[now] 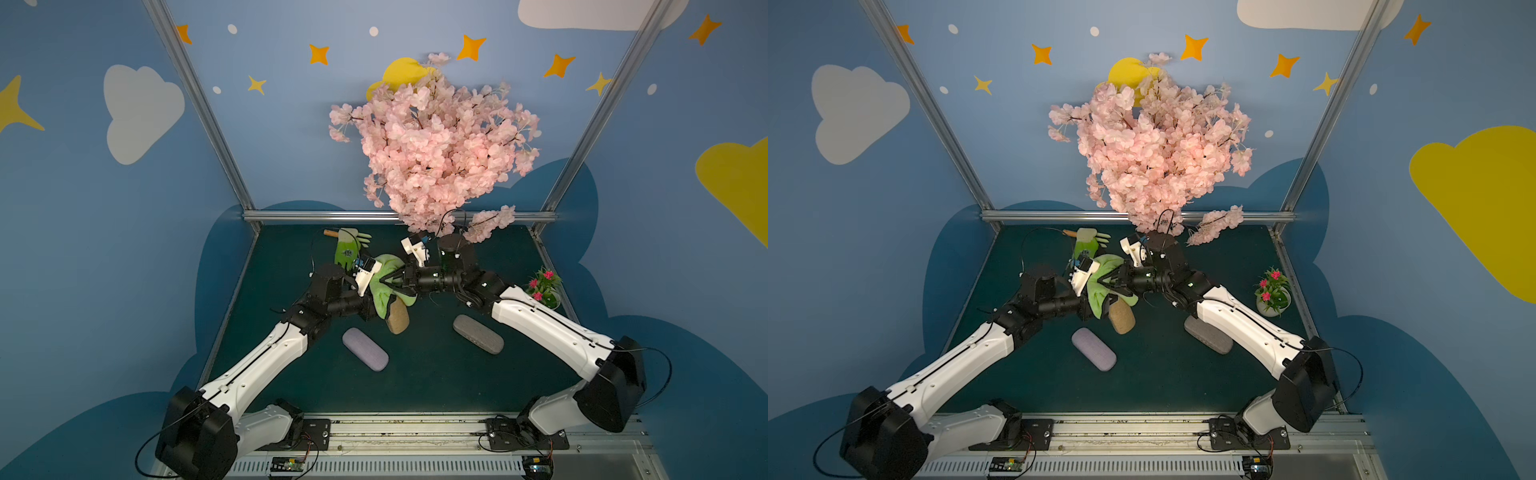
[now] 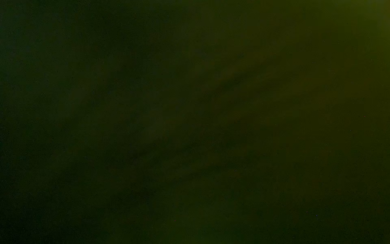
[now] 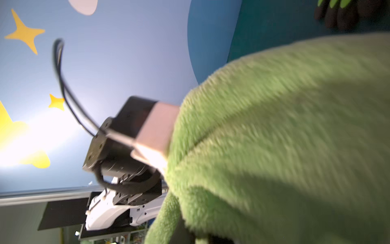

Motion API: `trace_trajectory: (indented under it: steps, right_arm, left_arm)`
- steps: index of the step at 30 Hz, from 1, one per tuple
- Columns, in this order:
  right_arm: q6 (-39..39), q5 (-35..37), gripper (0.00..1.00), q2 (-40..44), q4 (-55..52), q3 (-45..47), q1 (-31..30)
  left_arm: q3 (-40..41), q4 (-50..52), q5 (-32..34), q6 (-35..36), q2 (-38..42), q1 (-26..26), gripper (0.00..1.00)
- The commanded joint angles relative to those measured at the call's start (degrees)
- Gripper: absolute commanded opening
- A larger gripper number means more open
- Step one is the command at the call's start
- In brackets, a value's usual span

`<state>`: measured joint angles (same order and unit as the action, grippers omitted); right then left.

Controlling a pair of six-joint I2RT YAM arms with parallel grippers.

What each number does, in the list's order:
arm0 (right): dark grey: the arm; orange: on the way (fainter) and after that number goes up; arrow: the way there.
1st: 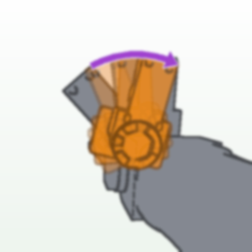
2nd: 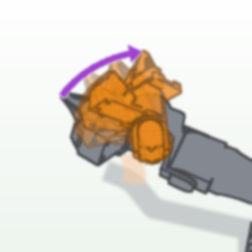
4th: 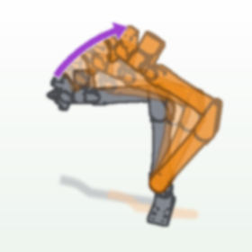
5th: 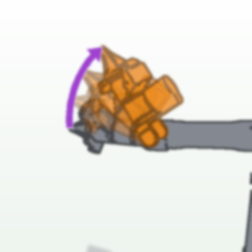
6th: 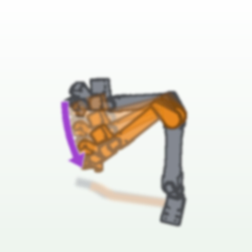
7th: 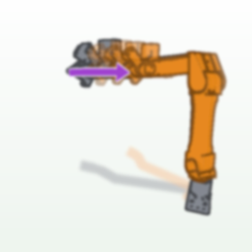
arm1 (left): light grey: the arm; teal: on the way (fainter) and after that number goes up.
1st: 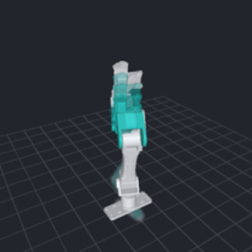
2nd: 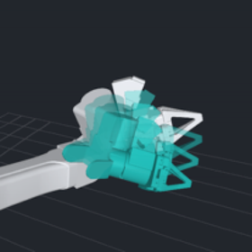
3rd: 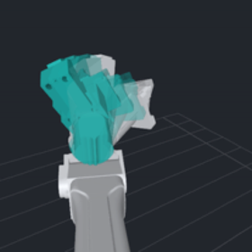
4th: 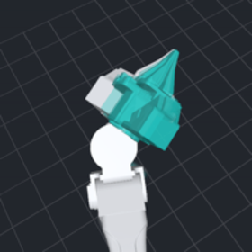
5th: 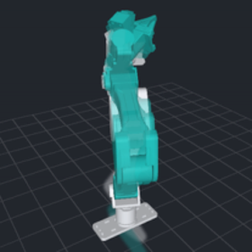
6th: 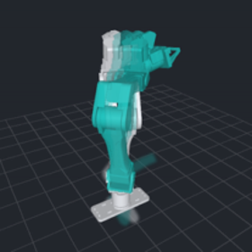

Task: Wipe the eyeglass case
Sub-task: Wipe the dirt from the eyeglass case.

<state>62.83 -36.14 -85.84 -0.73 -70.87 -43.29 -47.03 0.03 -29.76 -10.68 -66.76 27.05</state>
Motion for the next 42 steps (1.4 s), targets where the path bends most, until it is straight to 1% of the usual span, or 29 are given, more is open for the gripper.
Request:
trace_trajectory:
  steps: [1, 3, 5, 7, 9, 10, 12, 14, 16, 19, 22, 25, 28, 30, 32, 34, 36, 40, 41, 42]
  right_arm:
    - [10.2, -3.8, 0.00, -2.1, 7.9, 6.7, 2.0]
    - [5.8, -1.6, 0.00, -1.5, 0.1, 7.5, 2.6]
    - [-3.2, 3.5, 0.00, 0.0, -12.6, 5.5, 3.4]
    - [-11.4, 12.7, 0.00, 1.6, -25.7, 1.7, 4.3]
    - [-17.6, 22.2, 0.00, 3.6, -34.8, -2.1, 4.7]
    - [-20.3, 26.2, 0.00, 4.6, -37.6, -3.8, 4.7]
    - [-23.9, 29.3, 0.00, 6.7, -39.6, -6.2, 4.7]
    - [-26.8, 27.9, 0.00, 8.6, -38.0, -7.7, 4.3]
    - [-29.0, 24.6, 0.00, 10.3, -34.3, -8.6, 3.2]
    - [-27.0, 15.5, 0.00, 9.3, -29.9, -11.9, 0.8]
    - [-20.5, 7.3, 0.00, 8.1, -19.3, -11.2, -2.2]
    - [-10.5, 3.4, 0.00, 6.5, -5.4, -6.2, -2.7]
    - [-2.7, 2.4, 0.00, 3.9, 4.4, -0.9, -1.9]
    - [2.2, 2.2, 0.00, 2.1, 9.4, 3.2, -0.8]
    - [7.4, 0.8, 0.00, 0.5, 11.6, 7.1, 0.9]
    - [10.5, 0.1, 0.00, -0.8, 12.9, 11.5, 2.1]
    - [9.7, -0.1, 0.00, -1.3, 11.6, 13.5, 2.9]
    - [0.8, 2.6, 0.00, 1.1, -1.9, 11.8, 5.1]
    - [-1.8, 3.9, 0.00, 1.9, -5.5, 10.7, 5.7]
    - [-4.8, 6.2, 0.00, 3.0, -11.5, 8.8, 6.2]
  left_arm:
    - [-2.1, -5.5, -0.6, 0.0, 2.7, 0.4, 0.03]
    - [-2.1, -6.0, 0.5, -0.9, 2.9, -0.1, 0.03]
    - [-2.2, -6.6, 1.6, -1.9, 3.2, -0.9, 0.03]
    - [-2.3, -6.2, 2.3, -2.1, 3.4, -1.4, 0.03]
    - [-2.4, -4.8, 2.5, -1.3, 3.6, -1.7, 0.03]
    - [-2.4, -4.1, 2.7, -0.9, 3.7, -1.7, 0.03]
    - [-2.4, -2.8, 2.9, -0.5, 3.6, -1.9, 0.03]
    - [-2.3, -2.2, 3.2, -0.4, 3.2, -2.0, 0.03]
    - [-2.6, -1.6, 3.8, -0.8, 2.3, -2.0, 0.03]
    - [-4.2, -0.6, 5.6, -3.1, 0.4, -2.0, 0.03]
    - [-6.2, -0.8, 5.9, -6.9, -2.0, -2.0, 0.03]
    - [-7.2, -2.2, 5.2, -10.9, -3.3, -1.9, 0.03]
    - [-7.4, -4.7, 3.9, -15.1, -3.3, -1.9, 0.03]
    - [-7.7, -5.4, 3.5, -17.5, -2.9, -2.0, 0.03]
    - [-8.0, -6.3, 3.4, -20.0, -2.2, -2.1, 0.03]
    - [-8.5, -7.3, 3.2, -22.6, -1.7, -3.0, 0.03]
    - [-8.9, -8.4, 2.9, -25.0, -1.6, -4.3, 0.03]
    - [-8.9, -10.2, 3.2, -27.9, -1.4, -7.0, 0.03]
    - [-8.8, -10.0, 3.7, -27.9, -1.3, -7.4, 0.03]
    - [-8.7, -9.8, 4.3, -27.8, -1.2, -7.9, 0.03]
